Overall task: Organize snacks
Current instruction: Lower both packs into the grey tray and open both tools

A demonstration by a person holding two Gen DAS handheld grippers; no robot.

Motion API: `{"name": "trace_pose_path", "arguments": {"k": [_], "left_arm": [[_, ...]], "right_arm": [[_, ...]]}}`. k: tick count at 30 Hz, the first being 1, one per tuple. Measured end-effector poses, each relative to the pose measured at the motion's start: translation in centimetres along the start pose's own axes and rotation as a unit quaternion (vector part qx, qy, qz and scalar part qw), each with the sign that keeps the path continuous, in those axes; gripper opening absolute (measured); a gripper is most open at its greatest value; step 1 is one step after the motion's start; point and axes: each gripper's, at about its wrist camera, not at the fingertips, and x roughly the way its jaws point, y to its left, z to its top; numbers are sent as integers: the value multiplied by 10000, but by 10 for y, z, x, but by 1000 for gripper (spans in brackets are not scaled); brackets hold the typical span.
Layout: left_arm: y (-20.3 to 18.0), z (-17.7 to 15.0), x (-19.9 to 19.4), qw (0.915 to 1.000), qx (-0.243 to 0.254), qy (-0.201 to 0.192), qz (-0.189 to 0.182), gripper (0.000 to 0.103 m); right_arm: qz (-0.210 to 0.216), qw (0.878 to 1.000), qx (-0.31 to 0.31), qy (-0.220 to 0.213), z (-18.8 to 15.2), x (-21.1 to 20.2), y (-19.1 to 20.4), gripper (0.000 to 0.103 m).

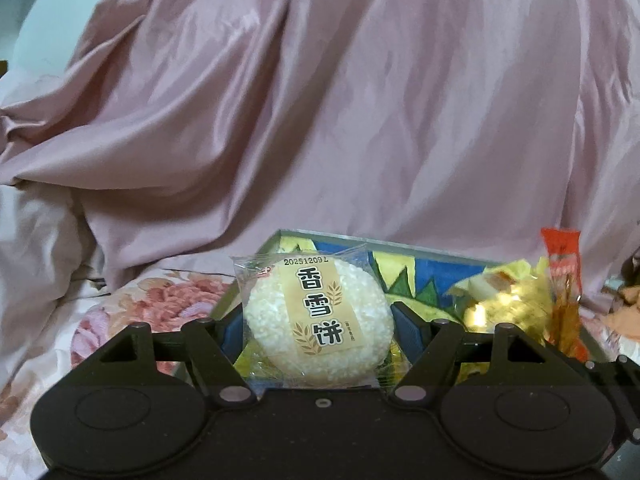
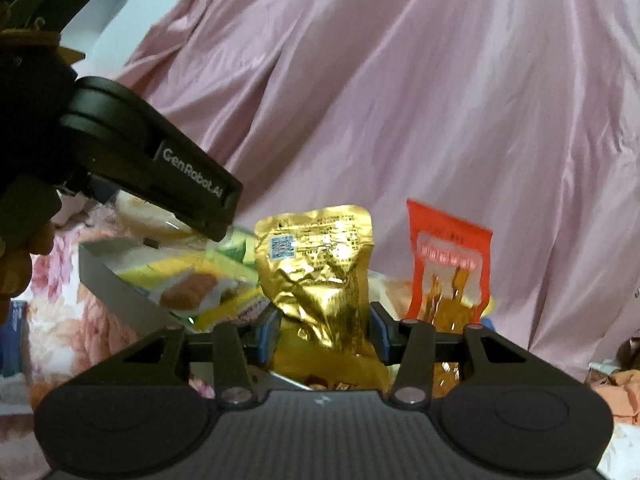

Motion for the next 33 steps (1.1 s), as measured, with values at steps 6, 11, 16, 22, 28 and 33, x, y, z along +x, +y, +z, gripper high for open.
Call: {"name": "trace_pose_path", "arguments": {"k": [6, 11, 16, 22, 28, 33], "left_arm": [[-5, -8, 15, 9999, 124, 100, 3, 74], [-7, -12, 21, 9998, 94, 169, 7, 74], [-10, -13, 24, 9997, 78, 223, 2, 74], [-9, -13, 25, 9996, 11, 283, -16, 74], [-7, -13, 28, 9992, -95, 374, -98, 75], [0, -14, 31, 9978, -456, 472, -90, 74]], "right_arm": [[105, 9990, 419, 112, 0, 8, -11, 52], [125, 9985, 522, 121, -1, 10, -14, 52], [144, 9980, 599, 135, 0, 10, -16, 52], [147, 9978, 635, 149, 1, 12, -16, 53], [143, 9979, 605, 181, 3, 12, -16, 54], [136, 9978, 612, 215, 3, 12, -17, 58]]}}
